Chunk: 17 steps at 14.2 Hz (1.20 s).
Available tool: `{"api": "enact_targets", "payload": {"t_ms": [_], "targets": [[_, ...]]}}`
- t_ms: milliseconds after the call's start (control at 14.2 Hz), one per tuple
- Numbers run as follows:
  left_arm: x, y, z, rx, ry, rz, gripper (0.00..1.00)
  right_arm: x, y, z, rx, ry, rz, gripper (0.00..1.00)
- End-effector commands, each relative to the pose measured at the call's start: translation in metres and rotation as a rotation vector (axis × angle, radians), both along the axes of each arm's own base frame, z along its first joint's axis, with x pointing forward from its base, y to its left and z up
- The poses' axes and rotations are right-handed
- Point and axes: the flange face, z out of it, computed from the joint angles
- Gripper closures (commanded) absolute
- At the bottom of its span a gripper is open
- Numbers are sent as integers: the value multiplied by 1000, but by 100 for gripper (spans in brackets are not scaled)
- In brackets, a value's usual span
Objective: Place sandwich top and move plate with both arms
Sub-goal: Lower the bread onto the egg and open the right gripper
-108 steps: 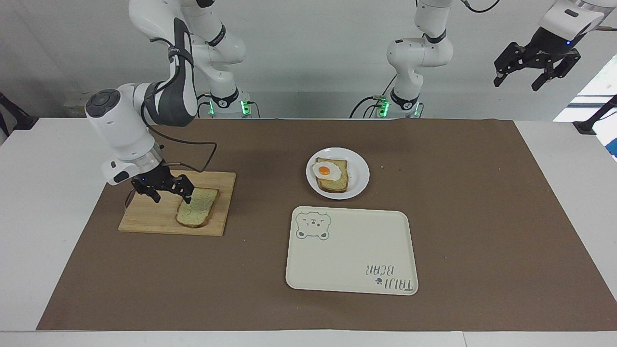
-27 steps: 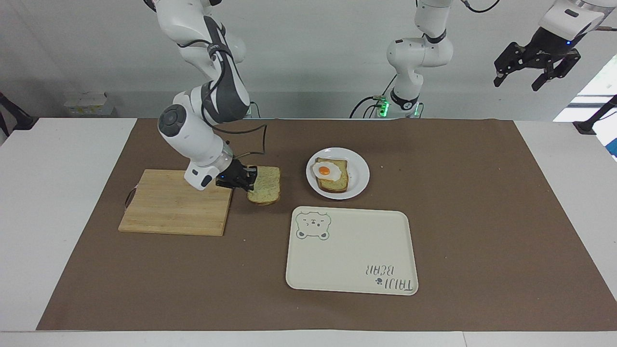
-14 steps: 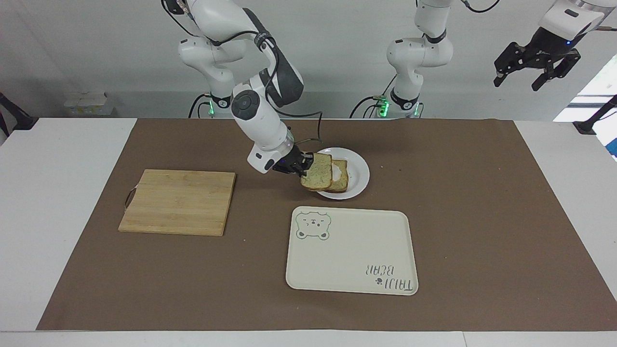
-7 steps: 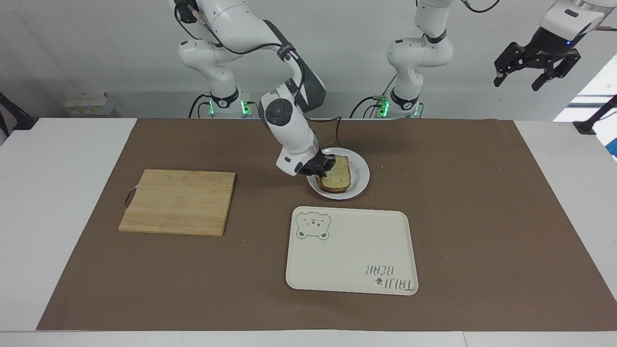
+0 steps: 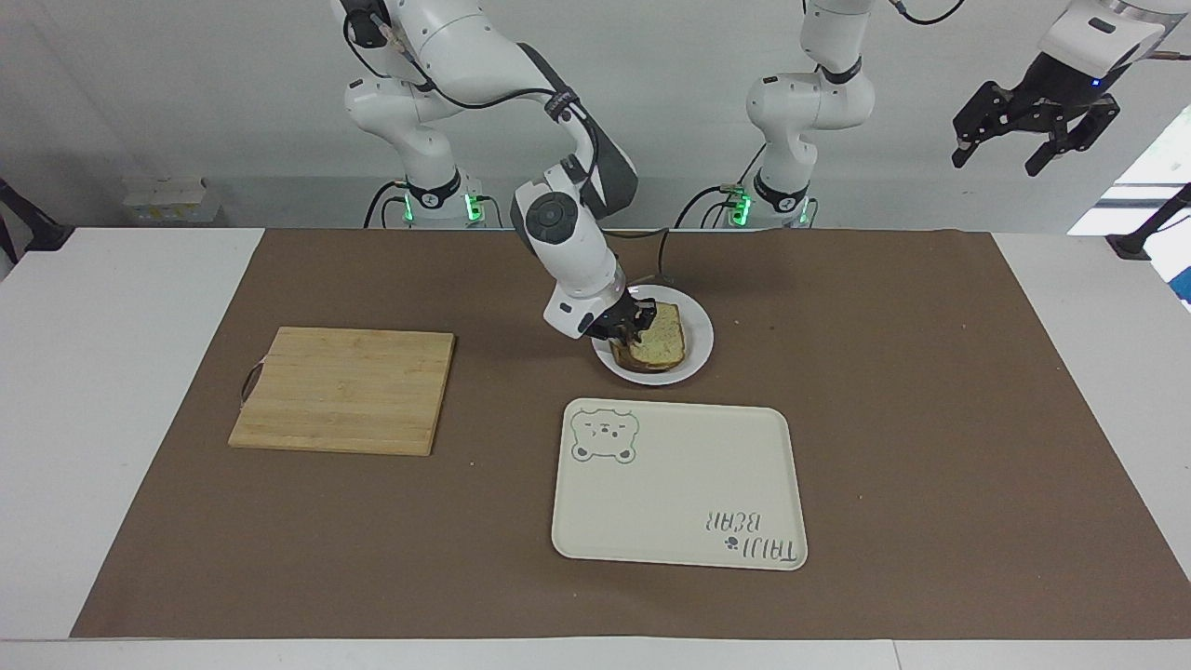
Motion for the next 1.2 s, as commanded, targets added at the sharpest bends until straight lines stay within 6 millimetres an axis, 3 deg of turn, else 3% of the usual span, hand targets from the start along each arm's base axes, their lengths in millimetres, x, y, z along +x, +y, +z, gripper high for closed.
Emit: {"api": "enact_targets", "payload": {"t_ms": [0,281,703,844,1125], "targets": [[-4,1,4,-4,3,8,0,5,-5,2,6,-19,-14,0],[-4,-6,4,-6,3,-8,0,26,-39,32,-51,-107,-1,0],[-5,-8,4,-5,7,-6,0,39,-121,90,-209,-142,-4,0],[-3,1,4,-7,-6,17,0,45,-150,107,-252,-155,-25,0],[9,3,4,-2,-47,22,0,50,-174,132,-255,-181,-64,0]]}}
